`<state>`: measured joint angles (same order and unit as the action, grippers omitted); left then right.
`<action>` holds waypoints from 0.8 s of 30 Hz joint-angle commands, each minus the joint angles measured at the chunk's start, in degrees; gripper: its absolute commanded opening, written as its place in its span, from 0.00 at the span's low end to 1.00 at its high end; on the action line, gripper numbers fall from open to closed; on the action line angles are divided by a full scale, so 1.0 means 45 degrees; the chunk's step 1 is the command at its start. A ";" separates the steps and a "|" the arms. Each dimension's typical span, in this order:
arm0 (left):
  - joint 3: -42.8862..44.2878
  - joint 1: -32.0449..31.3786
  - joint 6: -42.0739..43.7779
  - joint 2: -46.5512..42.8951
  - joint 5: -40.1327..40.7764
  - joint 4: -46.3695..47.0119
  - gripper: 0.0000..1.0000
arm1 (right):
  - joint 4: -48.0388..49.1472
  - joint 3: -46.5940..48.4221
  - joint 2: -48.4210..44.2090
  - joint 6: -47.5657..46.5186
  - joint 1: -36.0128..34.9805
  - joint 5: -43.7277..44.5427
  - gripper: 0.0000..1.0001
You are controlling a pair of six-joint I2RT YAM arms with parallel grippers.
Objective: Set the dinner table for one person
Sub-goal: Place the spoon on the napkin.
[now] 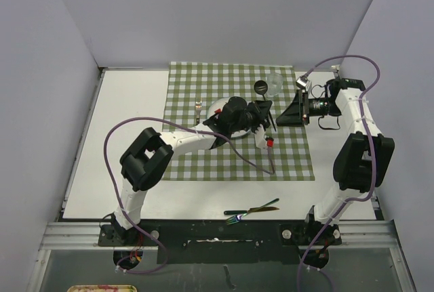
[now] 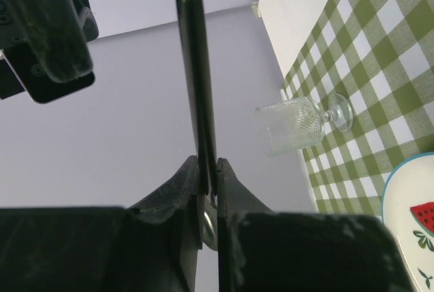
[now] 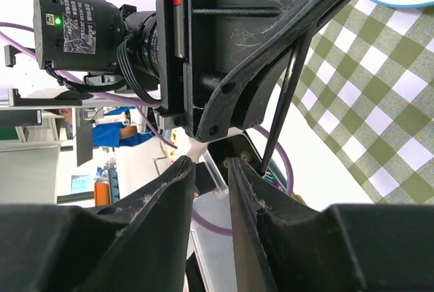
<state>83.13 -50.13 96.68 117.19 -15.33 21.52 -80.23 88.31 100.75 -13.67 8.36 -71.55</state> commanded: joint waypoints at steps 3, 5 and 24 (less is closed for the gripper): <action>0.0718 0.0085 0.0295 -0.1203 -0.0256 0.0333 0.00 | -0.0116 0.0387 -0.0319 -0.0258 -0.0042 -0.0118 0.28; 0.0637 0.0088 0.0327 -0.1289 -0.0260 0.0301 0.00 | -0.0121 0.0427 -0.0322 -0.0270 -0.0046 -0.0032 0.28; 0.0368 0.0038 0.0458 -0.1888 -0.0167 0.0133 0.00 | 0.0280 0.0389 -0.0494 0.0089 -0.0368 0.0564 0.28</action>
<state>83.29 -50.13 98.10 114.52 -15.38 19.90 -79.61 88.31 100.75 -13.89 7.38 -68.90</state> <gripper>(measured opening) 0.063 0.280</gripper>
